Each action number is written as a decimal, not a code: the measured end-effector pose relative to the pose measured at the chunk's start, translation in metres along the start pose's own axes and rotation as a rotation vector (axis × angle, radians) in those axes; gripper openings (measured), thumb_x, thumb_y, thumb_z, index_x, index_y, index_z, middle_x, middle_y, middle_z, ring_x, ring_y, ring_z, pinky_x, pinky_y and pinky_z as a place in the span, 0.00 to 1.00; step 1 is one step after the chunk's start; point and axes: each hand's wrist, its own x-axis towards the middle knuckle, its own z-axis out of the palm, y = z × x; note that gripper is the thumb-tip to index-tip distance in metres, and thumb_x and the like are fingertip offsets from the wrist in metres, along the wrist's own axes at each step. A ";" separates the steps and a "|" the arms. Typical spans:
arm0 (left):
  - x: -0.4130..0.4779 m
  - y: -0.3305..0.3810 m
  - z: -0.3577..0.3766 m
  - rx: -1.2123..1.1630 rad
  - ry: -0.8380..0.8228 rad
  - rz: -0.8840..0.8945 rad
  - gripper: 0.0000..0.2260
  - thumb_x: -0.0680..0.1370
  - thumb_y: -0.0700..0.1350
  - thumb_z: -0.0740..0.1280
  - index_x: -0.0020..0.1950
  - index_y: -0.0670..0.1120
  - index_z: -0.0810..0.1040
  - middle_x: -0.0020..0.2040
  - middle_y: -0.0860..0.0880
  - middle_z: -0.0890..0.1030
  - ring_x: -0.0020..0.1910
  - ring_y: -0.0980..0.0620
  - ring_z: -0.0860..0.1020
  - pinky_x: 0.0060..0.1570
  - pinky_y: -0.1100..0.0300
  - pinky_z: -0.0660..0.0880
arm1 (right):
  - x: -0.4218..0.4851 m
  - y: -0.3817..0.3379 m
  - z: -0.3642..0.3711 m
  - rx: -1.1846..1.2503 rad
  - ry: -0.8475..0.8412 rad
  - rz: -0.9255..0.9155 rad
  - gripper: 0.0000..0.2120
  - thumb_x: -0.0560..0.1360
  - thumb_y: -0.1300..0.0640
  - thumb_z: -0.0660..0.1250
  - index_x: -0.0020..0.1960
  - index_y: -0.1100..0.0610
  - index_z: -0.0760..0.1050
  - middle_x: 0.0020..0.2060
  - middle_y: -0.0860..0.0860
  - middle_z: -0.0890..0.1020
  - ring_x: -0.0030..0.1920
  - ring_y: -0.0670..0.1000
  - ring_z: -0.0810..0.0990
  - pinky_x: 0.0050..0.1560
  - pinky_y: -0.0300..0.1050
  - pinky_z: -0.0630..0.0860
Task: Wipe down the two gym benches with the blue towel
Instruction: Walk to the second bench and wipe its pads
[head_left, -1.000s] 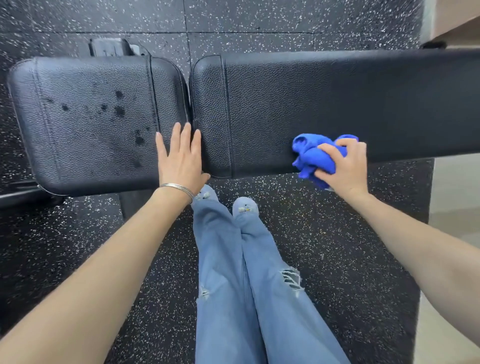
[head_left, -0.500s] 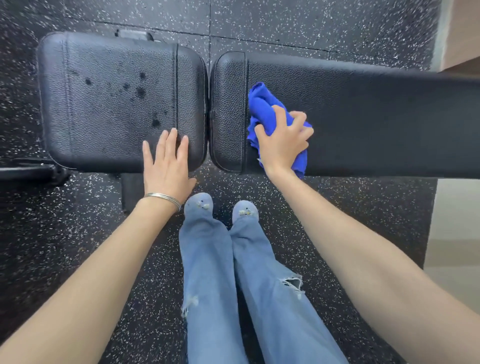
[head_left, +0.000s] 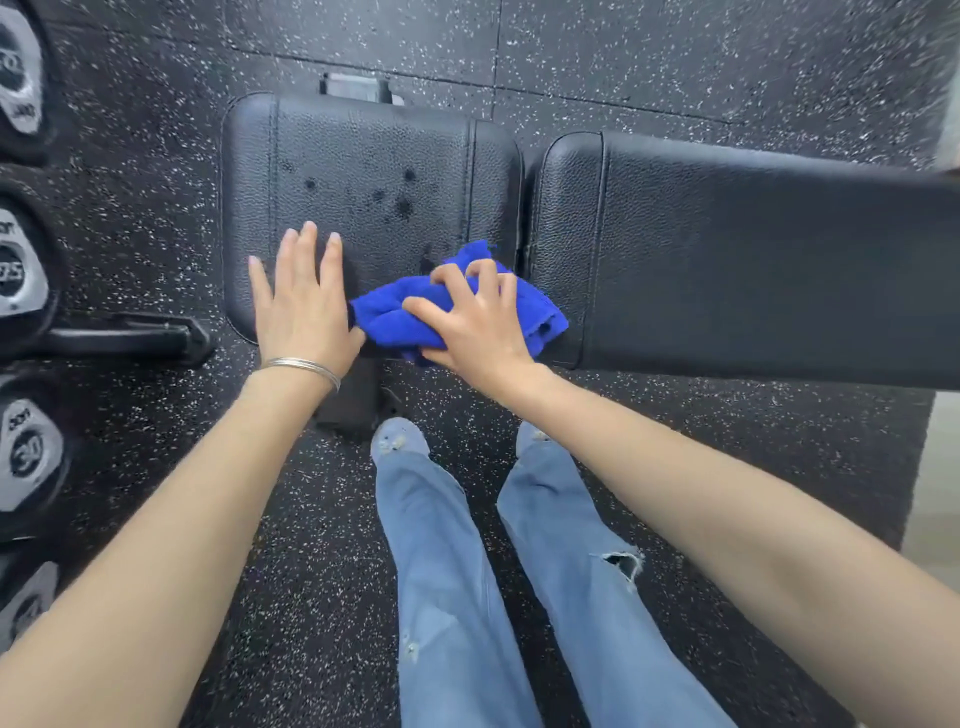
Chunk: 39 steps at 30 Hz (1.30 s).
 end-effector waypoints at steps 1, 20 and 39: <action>0.004 -0.008 -0.001 0.017 -0.013 0.009 0.43 0.69 0.47 0.75 0.76 0.42 0.53 0.77 0.41 0.52 0.76 0.43 0.51 0.73 0.40 0.47 | 0.008 -0.001 -0.001 -0.052 0.000 0.011 0.20 0.61 0.41 0.75 0.52 0.45 0.79 0.53 0.51 0.80 0.50 0.62 0.77 0.43 0.53 0.71; 0.019 -0.040 0.009 0.042 -0.041 0.145 0.45 0.67 0.54 0.74 0.76 0.46 0.53 0.77 0.45 0.54 0.76 0.45 0.53 0.73 0.41 0.49 | 0.066 -0.013 -0.001 0.080 0.205 0.380 0.18 0.64 0.46 0.71 0.53 0.48 0.80 0.54 0.54 0.79 0.49 0.63 0.75 0.44 0.53 0.69; 0.017 -0.032 0.006 -0.020 -0.093 0.096 0.44 0.69 0.50 0.74 0.77 0.45 0.50 0.78 0.45 0.51 0.77 0.45 0.49 0.74 0.47 0.56 | 0.173 0.063 -0.032 0.142 -0.003 0.608 0.20 0.73 0.43 0.63 0.65 0.43 0.69 0.65 0.54 0.67 0.62 0.63 0.65 0.59 0.60 0.66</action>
